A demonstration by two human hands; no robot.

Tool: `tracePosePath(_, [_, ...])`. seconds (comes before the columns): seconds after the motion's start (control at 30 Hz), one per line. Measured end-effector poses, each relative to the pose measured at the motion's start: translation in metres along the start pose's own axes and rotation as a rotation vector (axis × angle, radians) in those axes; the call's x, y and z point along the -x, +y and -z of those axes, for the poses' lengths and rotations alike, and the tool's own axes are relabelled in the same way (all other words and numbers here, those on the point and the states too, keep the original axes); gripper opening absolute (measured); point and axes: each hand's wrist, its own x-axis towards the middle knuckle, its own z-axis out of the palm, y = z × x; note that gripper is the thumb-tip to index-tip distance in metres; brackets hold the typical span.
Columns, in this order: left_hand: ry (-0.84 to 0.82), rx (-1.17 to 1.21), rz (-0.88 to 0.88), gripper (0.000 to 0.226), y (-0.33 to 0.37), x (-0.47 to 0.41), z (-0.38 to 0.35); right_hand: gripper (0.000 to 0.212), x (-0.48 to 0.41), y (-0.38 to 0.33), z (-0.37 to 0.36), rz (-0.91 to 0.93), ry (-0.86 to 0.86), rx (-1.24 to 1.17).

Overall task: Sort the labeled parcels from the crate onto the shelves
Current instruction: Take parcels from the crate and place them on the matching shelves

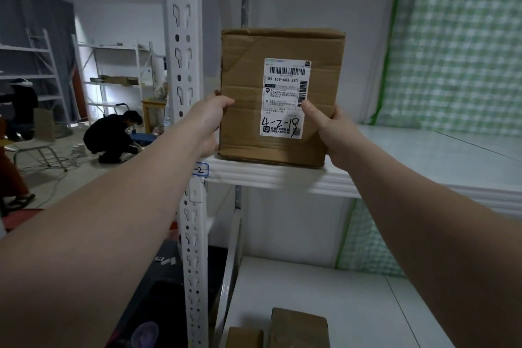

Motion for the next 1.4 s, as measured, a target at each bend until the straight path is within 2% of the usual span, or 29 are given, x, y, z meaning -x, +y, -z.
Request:
tracePosePath(0.17, [0.02,-0.058,0.0,0.017,0.001,0.004,0.0,0.091,0.009,-0.001,0.003,-0.036,0.071,0.063])
tracePosePath(0.3, [0.071,-0.078,0.009,0.029,-0.002,0.001,0.002,0.092,0.019,-0.002,0.004,-0.042,0.13,0.124])
tracePosePath(0.43, [0.229,-0.123,-0.02,0.035,-0.005,0.003,0.001,0.086,0.032,-0.002,0.008,-0.052,0.216,0.115])
tracePosePath(0.5, [0.295,-0.165,-0.04,0.031,-0.007,0.005,0.001,0.085,0.04,0.001,0.01,-0.043,0.259,0.105])
tracePosePath(0.6, [0.367,-0.174,-0.056,0.01,-0.007,0.021,-0.001,0.083,0.055,0.002,0.014,-0.039,0.314,0.113])
tracePosePath(0.7, [0.424,-0.172,-0.063,0.005,-0.011,0.042,-0.003,0.076,0.076,0.001,0.019,-0.037,0.316,0.095])
tracePosePath(0.83, [0.274,-0.092,0.0,0.012,-0.028,0.081,-0.019,0.063,0.114,-0.003,0.029,-0.044,0.267,0.055])
tracePosePath(1.0, [0.092,-0.135,0.122,0.006,-0.063,0.159,-0.056,0.044,0.18,0.008,0.058,-0.129,0.118,0.089])
tracePosePath(1.1, [0.046,-0.174,0.16,0.012,-0.095,0.205,-0.074,0.03,0.22,0.025,0.081,-0.201,0.062,0.091])
tracePosePath(1.2, [0.024,-0.193,0.217,0.005,-0.126,0.246,-0.078,0.028,0.26,0.048,0.098,-0.32,-0.006,0.052])
tracePosePath(1.3, [0.024,-0.222,0.306,0.015,-0.154,0.282,-0.07,0.031,0.3,0.068,0.103,-0.429,-0.074,0.069])
tracePosePath(1.4, [0.036,-0.227,0.395,0.014,-0.175,0.318,-0.056,0.035,0.337,0.084,0.1,-0.497,-0.103,0.063])
